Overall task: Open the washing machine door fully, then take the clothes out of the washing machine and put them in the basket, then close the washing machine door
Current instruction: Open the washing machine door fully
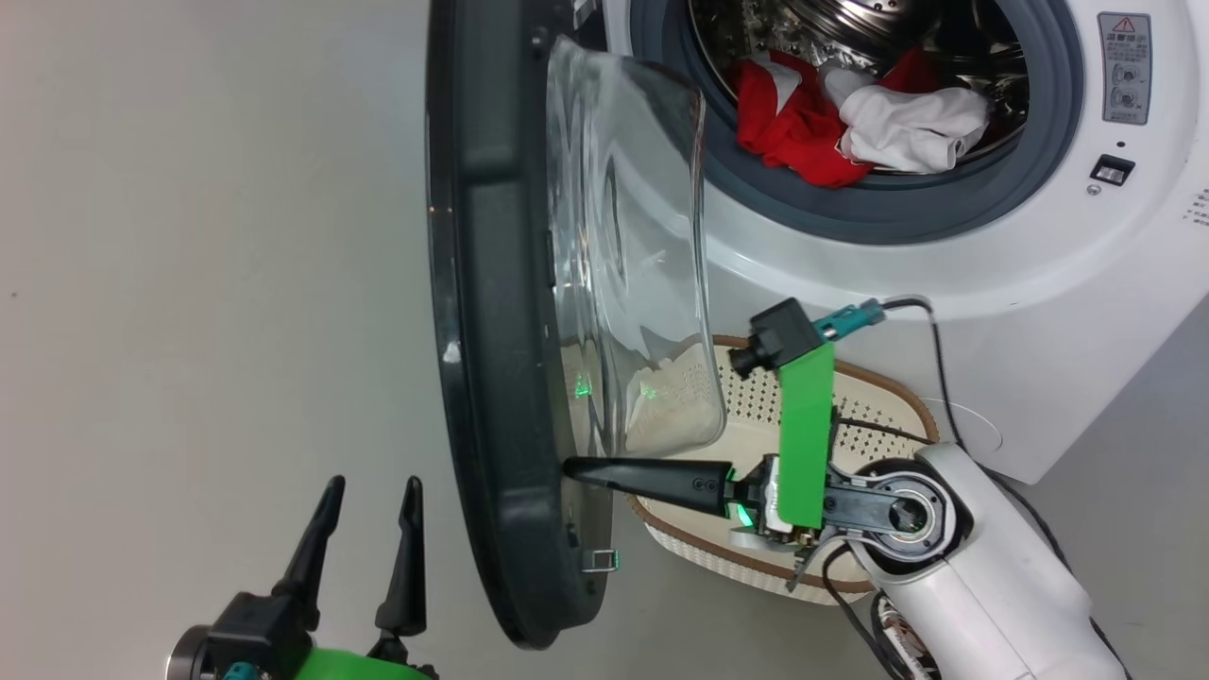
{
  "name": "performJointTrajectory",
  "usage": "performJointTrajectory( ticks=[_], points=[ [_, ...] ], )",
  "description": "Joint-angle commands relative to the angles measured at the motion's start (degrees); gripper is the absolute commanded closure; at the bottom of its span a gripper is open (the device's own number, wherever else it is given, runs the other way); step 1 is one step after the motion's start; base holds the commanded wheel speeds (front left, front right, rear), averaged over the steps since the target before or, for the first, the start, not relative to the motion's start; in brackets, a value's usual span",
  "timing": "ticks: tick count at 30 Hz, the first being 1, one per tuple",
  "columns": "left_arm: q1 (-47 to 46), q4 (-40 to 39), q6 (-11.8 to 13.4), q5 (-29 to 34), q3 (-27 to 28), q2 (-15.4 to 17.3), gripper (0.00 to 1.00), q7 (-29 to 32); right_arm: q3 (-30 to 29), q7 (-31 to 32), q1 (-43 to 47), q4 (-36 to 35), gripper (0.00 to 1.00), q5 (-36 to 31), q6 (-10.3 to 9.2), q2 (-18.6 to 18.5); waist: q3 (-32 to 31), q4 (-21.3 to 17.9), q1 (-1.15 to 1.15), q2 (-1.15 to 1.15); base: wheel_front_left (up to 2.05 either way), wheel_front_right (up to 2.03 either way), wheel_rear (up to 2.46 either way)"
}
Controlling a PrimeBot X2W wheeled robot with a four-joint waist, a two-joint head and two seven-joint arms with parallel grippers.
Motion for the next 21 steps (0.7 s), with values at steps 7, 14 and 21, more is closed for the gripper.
performJointTrajectory(
  ticks=[7, 14, 21],
  points=[
    [-2.36, 0.49, -1.46, -0.1, 2.37, 0.94, 0.0, -0.47, -0.48, -3.7, 3.73, -2.44, 0.0, -3.75, 0.09, -2.44, -0.74, -1.16, 0.0, 0.0, 0.0, 0.0, 0.0],
    [-2.68, 1.0, -1.93, 0.22, 2.96, 0.94, 0.0, -0.47, -2.06, -8.38, 7.68, -2.28, 0.0, -5.76, 0.09, -7.0, -1.55, -2.21, 0.0, 0.0, 0.0, 0.0, 0.0],
    [-1.86, 1.09, -2.28, 0.73, 3.94, 0.94, 0.0, -0.47, -1.4, -14.87, 10.92, -2.63, 0.0, -9.39, 0.09, -10.45, -2.19, -3.16, 0.0, 0.0, 0.0, 0.0, 0.0]
  ],
)
